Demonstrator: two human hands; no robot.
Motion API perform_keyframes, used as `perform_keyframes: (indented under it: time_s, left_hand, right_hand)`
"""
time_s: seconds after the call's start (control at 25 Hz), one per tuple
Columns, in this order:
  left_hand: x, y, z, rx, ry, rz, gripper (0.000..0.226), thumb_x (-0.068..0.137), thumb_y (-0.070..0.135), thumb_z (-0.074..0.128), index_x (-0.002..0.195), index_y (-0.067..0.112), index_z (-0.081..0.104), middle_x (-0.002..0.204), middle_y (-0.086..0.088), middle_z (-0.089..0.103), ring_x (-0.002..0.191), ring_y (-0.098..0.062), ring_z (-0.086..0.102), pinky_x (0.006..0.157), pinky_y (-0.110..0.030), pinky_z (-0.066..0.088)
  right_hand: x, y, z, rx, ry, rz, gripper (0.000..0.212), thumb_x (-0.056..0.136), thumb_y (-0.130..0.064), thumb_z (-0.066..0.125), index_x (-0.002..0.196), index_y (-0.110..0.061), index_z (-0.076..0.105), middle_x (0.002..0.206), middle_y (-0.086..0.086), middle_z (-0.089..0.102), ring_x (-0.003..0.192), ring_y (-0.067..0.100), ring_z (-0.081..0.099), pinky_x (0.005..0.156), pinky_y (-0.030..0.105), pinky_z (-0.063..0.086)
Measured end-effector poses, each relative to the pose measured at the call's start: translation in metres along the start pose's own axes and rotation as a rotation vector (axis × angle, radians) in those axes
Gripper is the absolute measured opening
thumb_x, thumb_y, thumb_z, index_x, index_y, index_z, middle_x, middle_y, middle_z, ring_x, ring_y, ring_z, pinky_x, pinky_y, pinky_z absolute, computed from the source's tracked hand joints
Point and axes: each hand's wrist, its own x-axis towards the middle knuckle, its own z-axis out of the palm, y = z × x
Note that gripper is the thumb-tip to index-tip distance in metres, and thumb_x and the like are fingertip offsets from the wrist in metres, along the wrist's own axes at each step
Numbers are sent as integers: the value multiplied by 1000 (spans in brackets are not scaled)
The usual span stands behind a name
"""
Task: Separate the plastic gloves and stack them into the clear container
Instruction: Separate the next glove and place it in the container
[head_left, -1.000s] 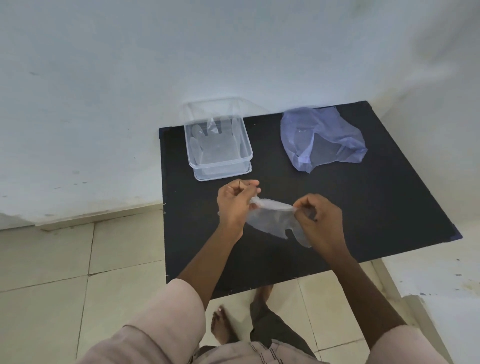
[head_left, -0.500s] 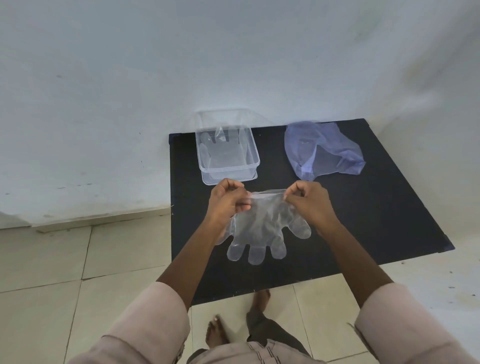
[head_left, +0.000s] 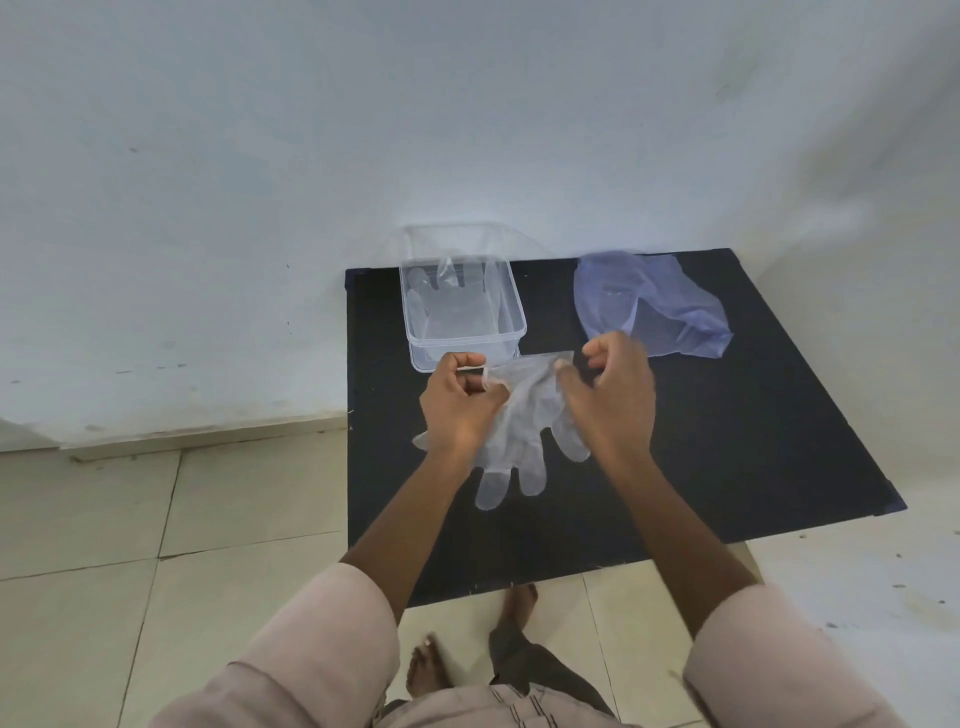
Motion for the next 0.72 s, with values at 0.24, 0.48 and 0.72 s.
perform_keyframes:
  time_s: [0.24,0.48,0.72]
  left_hand:
    - [-16,-6,20,-15,-23,198,49,83,13,75,124,19,49,85,5,70,78,-4,69,80,-19,54]
    - [-23,-12,19,58,-291,260,75,84,7,71,143,29,28,124,2,67,103,-8,66,89,-22,52]
    - [-15,-20,10,-45,-720,104,104,79,-14,64,150,36,7,150,4,45,135,-2,39,90,-16,48]
  right_hand:
    - [-30,-5,26,339,-198,178,17,87,-32,67,88,-15,71,81,-3,73,74,6,68,66,16,50]
    - [-25,4,24,404,-208,219,24,82,-24,74,104,-16,73,93,-3,75,84,5,70,75,14,55]
    - [-10,15,21,339,-160,232,11,81,-17,73,91,-13,76,81,0,74,74,8,70,71,20,54]
